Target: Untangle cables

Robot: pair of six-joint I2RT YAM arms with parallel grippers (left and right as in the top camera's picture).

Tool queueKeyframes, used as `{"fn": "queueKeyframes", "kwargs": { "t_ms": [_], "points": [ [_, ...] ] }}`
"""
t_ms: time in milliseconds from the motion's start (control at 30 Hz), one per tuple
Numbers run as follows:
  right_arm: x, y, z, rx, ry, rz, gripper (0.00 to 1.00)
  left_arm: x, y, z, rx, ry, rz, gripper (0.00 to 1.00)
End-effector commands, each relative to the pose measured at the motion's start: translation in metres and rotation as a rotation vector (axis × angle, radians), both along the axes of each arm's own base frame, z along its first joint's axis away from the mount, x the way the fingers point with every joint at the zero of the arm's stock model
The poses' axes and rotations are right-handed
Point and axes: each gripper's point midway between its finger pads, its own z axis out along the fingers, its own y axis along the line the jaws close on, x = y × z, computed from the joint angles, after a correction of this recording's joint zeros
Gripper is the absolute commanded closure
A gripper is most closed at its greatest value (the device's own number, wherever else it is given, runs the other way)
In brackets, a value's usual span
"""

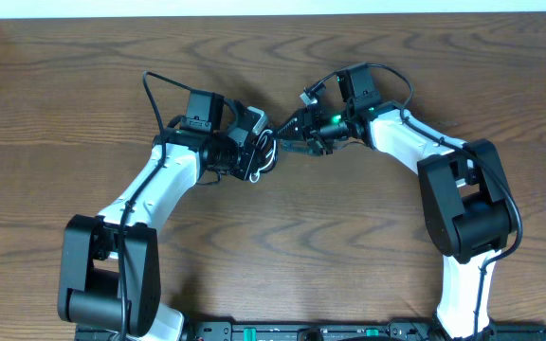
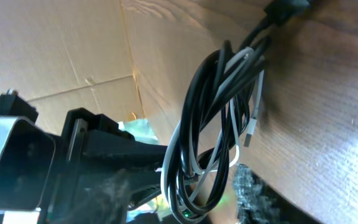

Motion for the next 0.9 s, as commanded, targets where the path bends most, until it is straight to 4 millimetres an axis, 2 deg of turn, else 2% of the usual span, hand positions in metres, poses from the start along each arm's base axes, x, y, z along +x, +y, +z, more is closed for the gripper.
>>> {"fn": "queueKeyframes", "kwargs": {
  "t_ms": [0,133,300,700,867],
  "points": [
    [0.006,-0.004,0.010,0.035,-0.066,0.023,0.45,0.007,0.005,0.001,-0.004,0.011,0.055,0.93],
    [0.002,-0.007,0.019,0.092,-0.114,0.071,0.35,0.016,0.014,0.004,-0.038,0.043,0.167,0.92],
    [0.001,-0.005,0.018,0.090,-0.130,0.079,0.33,0.024,0.018,0.007,-0.094,0.118,0.323,0.92],
    [-0.011,0.028,-0.002,-0.033,-0.191,0.089,0.40,0.023,0.016,0.007,-0.095,0.119,0.319,0.94],
    [-0.004,0.033,-0.018,-0.143,-0.235,0.043,0.50,0.023,0.016,0.007,-0.095,0.119,0.320,0.92]
  ]
}}
